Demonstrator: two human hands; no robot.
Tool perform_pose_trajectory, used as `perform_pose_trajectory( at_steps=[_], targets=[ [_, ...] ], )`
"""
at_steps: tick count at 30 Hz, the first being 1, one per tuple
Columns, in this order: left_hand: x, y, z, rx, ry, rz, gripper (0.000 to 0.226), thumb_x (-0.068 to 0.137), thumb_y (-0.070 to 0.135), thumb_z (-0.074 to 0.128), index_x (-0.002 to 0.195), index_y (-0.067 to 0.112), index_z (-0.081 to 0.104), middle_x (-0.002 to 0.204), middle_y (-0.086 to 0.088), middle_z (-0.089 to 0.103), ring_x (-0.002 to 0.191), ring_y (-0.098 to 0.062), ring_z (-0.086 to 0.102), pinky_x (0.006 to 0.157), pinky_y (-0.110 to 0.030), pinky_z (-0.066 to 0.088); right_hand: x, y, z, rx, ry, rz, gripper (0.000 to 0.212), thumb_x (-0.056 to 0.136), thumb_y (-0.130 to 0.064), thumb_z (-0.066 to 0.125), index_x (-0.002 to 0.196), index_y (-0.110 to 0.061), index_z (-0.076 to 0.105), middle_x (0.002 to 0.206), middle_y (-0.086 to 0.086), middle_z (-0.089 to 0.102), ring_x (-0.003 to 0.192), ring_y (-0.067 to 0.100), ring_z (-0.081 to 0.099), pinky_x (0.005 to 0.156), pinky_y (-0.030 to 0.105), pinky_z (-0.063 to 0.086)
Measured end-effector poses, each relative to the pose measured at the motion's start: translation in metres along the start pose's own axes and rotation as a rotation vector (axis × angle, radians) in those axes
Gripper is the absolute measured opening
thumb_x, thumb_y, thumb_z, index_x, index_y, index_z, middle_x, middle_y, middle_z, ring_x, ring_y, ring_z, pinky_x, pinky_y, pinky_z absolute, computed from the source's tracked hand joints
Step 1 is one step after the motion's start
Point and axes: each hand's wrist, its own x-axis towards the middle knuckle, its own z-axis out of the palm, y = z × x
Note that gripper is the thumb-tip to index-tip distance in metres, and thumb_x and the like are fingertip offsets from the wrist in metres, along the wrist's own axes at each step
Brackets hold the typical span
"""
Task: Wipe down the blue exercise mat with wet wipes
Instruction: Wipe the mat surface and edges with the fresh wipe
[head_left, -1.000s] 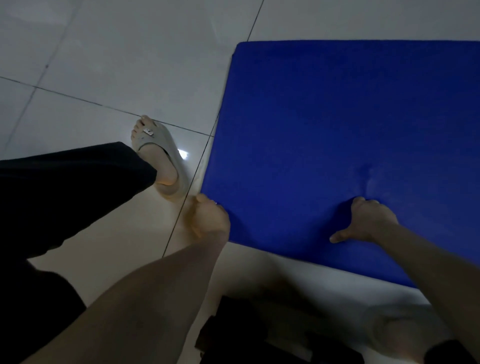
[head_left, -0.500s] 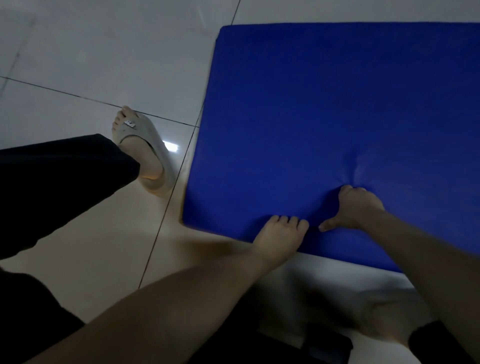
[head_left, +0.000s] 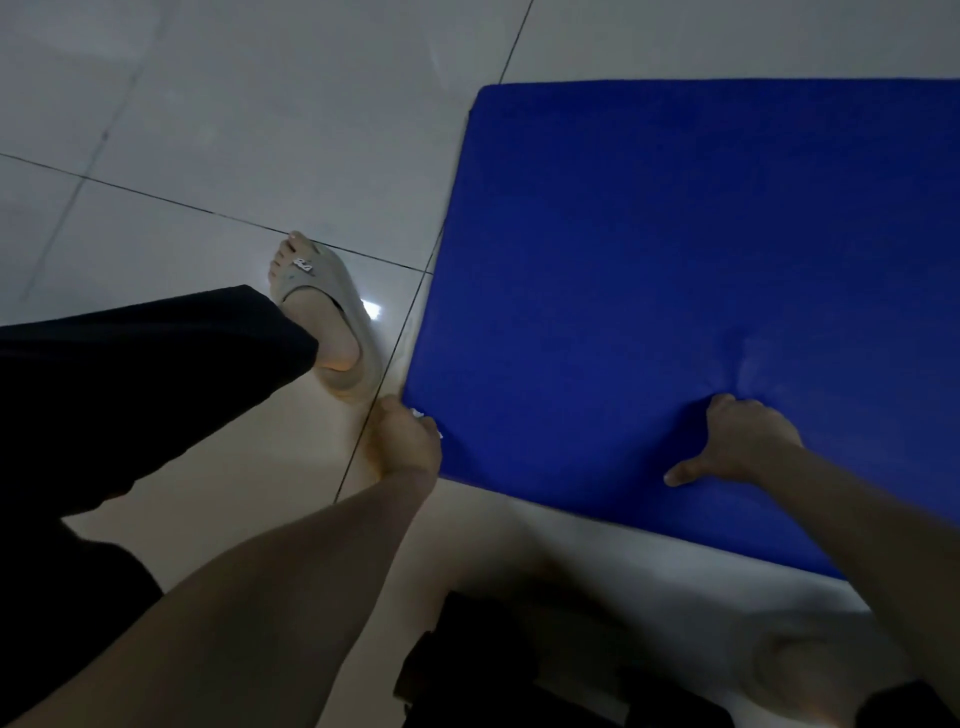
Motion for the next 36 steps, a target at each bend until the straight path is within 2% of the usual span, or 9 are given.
perform_pose_trajectory(
  at_steps=[4, 7, 10, 13, 18, 22, 26, 29, 36],
  targets=[
    [-0.027, 0.008, 0.009, 0.133, -0.109, 0.196, 0.016, 0.098, 0.022, 0.056, 0.107, 0.011, 0.048, 0.088, -0.003, 0.062, 0.07, -0.015, 0.058, 0.053, -0.025, 0.045, 0.001, 0.0, 0.0, 0.006, 0.01, 0.005, 0.122, 0.041, -0.081, 0.083, 0.13, -0.009, 0.042, 0.121, 0.009, 0.057, 0.109, 0.027, 0.059, 0.079, 0.038, 0.052],
    [-0.053, 0.025, 0.025, 0.329, -0.282, 0.421, 0.02, 0.1, 0.031, 0.05, 0.11, 0.013, 0.046, 0.092, -0.006, 0.065, 0.079, -0.025, 0.066, 0.071, -0.039, 0.057, 0.001, 0.0, 0.001, -0.002, 0.012, -0.001, 0.121, 0.042, -0.082, 0.082, 0.131, -0.008, 0.042, 0.12, 0.008, 0.057, 0.109, 0.026, 0.059, 0.077, 0.037, 0.052],
    [-0.103, 0.065, 0.052, 0.293, -0.328, 0.69, 0.018, 0.098, 0.025, 0.054, 0.105, 0.009, 0.052, 0.088, -0.013, 0.066, 0.075, -0.034, 0.066, 0.065, -0.039, 0.048, 0.001, 0.0, 0.0, 0.008, 0.014, -0.007, 0.12, 0.042, -0.082, 0.081, 0.13, -0.009, 0.043, 0.119, 0.006, 0.057, 0.108, 0.026, 0.059, 0.075, 0.036, 0.051],
    [-0.142, 0.095, 0.071, 0.254, -0.399, 0.713, 0.016, 0.102, 0.024, 0.049, 0.105, 0.01, 0.054, 0.085, -0.011, 0.063, 0.072, -0.03, 0.061, 0.063, -0.038, 0.04, 0.0, 0.0, 0.001, 0.004, 0.034, 0.002, 0.118, 0.041, -0.082, 0.082, 0.126, -0.01, 0.044, 0.118, 0.007, 0.058, 0.107, 0.026, 0.06, 0.076, 0.037, 0.052],
    [-0.117, 0.073, 0.059, 0.351, -0.366, 1.016, 0.026, 0.074, 0.022, 0.073, 0.086, 0.019, 0.051, 0.07, -0.001, 0.061, 0.062, -0.023, 0.061, 0.065, -0.034, 0.049, 0.0, -0.002, 0.0, 0.015, 0.041, -0.004, 0.122, 0.039, -0.083, 0.081, 0.129, -0.01, 0.043, 0.118, 0.006, 0.058, 0.107, 0.025, 0.059, 0.075, 0.035, 0.051],
    [-0.058, 0.022, 0.028, 0.328, -0.218, 0.69, 0.006, 0.088, 0.018, 0.055, 0.088, 0.019, 0.049, 0.076, -0.001, 0.059, 0.068, -0.022, 0.059, 0.065, -0.035, 0.049, -0.001, -0.001, -0.001, 0.007, 0.034, 0.006, 0.121, 0.041, -0.083, 0.08, 0.13, -0.011, 0.042, 0.117, 0.004, 0.057, 0.106, 0.023, 0.059, 0.073, 0.034, 0.051],
    [-0.015, -0.016, -0.003, 0.152, -0.049, 0.181, 0.008, 0.093, 0.019, 0.06, 0.094, 0.018, 0.052, 0.083, -0.001, 0.06, 0.07, -0.015, 0.059, 0.058, -0.033, 0.05, -0.002, -0.002, -0.001, 0.011, 0.039, 0.008, 0.117, 0.041, -0.082, 0.082, 0.127, -0.012, 0.044, 0.107, 0.001, 0.056, 0.093, 0.02, 0.055, 0.069, 0.033, 0.051],
    [0.002, -0.02, -0.001, 0.081, -0.036, -0.113, 0.025, 0.099, 0.025, 0.053, 0.117, 0.007, 0.051, 0.101, -0.012, 0.066, 0.084, -0.028, 0.064, 0.065, -0.037, 0.046, -0.003, -0.001, -0.001, 0.008, 0.045, 0.014, 0.116, 0.04, -0.082, 0.082, 0.126, -0.013, 0.045, 0.107, 0.001, 0.057, 0.088, 0.019, 0.052, 0.067, 0.032, 0.049],
    [-0.029, -0.006, 0.008, -0.007, -0.069, -0.091, 0.02, 0.099, 0.016, 0.056, 0.112, 0.002, 0.049, 0.083, -0.003, 0.055, 0.075, -0.023, 0.059, 0.055, -0.028, 0.039, 0.0, 0.001, -0.008, 0.026, -0.051, -0.016, 0.093, 0.053, -0.071, 0.085, 0.112, -0.011, 0.045, 0.103, 0.002, 0.058, 0.086, 0.02, 0.06, 0.069, 0.032, 0.053]
  ],
)
